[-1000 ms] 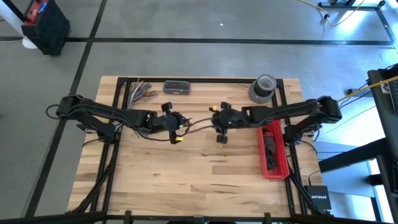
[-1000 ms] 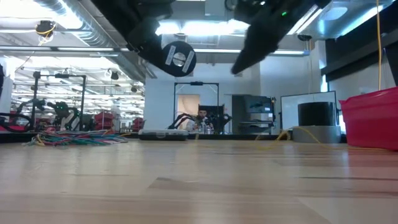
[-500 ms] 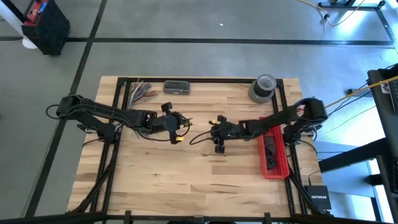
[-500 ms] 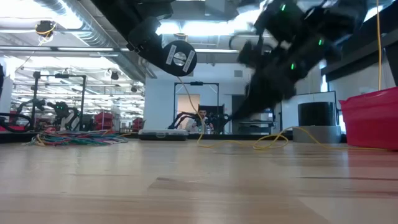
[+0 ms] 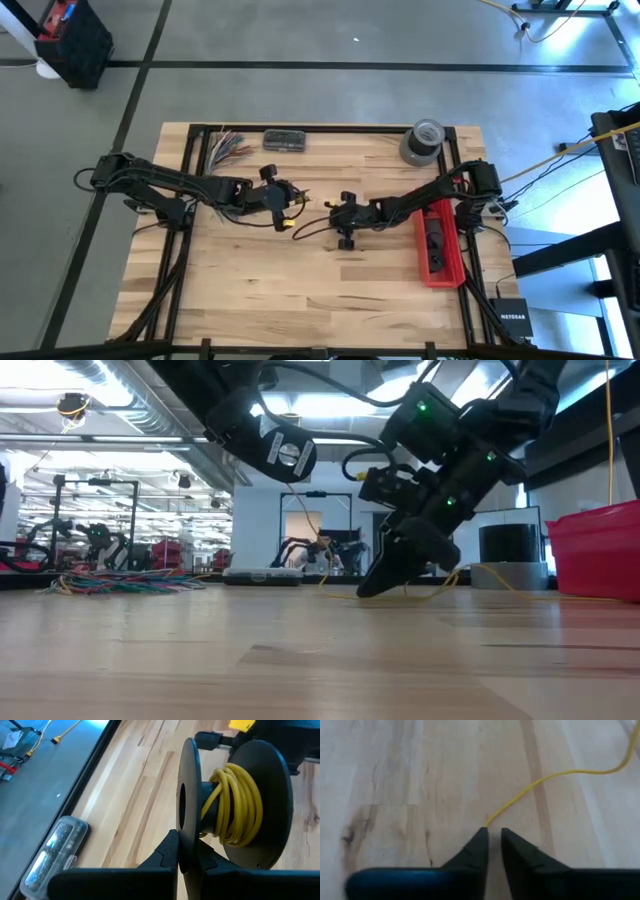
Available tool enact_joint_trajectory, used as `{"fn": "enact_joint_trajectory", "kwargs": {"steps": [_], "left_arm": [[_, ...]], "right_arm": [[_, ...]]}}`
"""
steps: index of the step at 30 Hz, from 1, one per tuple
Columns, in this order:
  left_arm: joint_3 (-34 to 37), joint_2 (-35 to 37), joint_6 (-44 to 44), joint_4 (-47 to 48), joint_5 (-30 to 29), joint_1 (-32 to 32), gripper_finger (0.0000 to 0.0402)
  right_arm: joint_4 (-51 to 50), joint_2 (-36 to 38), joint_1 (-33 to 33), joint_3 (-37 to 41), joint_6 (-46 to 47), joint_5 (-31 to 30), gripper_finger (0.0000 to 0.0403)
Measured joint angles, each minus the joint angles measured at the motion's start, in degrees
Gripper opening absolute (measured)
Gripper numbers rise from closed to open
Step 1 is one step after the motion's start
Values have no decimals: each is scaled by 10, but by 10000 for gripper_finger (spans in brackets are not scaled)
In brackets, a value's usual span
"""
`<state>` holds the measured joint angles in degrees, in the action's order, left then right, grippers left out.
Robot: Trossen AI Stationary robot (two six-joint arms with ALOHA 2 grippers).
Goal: Coil cords
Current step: Coil the yellow wire onto the black spool
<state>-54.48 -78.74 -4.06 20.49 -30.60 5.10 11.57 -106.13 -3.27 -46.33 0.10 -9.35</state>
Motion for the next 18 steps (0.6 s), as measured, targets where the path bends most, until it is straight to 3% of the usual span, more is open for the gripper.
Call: {"fn": "enact_joint_trajectory", "kwargs": {"steps": [3, 6, 12, 18], "left_arm": [[0, 0, 0, 0, 0, 0, 0], [0, 0, 0, 0, 0, 0, 0], [0, 0, 0, 0, 0, 2, 0], [0, 0, 0, 0, 0, 2, 0]], "right_arm": [[-20, 2, -1, -9, 2, 8, 14], [-57, 9, -1, -26, 20, 22, 11], [-136, 26, -1, -74, 29, 27, 99], [-139, 20, -1, -81, 37, 41, 165]]}}
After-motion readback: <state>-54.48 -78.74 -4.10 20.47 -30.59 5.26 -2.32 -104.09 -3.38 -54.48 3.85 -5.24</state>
